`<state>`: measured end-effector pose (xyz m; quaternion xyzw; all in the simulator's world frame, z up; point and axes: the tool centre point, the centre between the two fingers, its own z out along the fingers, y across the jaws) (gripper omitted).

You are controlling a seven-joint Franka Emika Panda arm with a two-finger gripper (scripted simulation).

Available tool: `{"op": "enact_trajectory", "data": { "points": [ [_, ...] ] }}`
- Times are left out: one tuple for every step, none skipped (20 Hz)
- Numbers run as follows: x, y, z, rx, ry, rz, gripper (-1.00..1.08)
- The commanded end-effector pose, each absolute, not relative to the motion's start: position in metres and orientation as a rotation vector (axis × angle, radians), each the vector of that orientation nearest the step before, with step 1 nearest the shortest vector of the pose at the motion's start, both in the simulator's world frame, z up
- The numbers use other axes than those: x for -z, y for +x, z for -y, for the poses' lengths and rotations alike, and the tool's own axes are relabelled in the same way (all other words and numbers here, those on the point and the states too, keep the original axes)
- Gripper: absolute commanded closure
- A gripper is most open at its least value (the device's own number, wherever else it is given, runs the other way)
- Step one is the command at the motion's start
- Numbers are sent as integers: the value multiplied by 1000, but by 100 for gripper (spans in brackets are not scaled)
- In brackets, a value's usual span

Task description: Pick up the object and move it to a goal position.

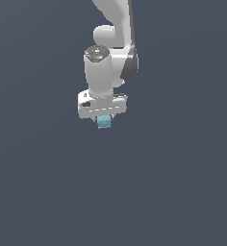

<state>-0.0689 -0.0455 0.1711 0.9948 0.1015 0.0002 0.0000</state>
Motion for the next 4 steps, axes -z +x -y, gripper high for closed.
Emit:
{"op": "enact_trajectory", "data": {
  "points": [
    [-173,-70,45,0,3125,-319,108],
    [-172,-69,45,0,3125,-319,108],
    [-172,-69,45,0,3125,-319,108],
    [-172,-69,45,0,3125,-319,108]
  ]
}}
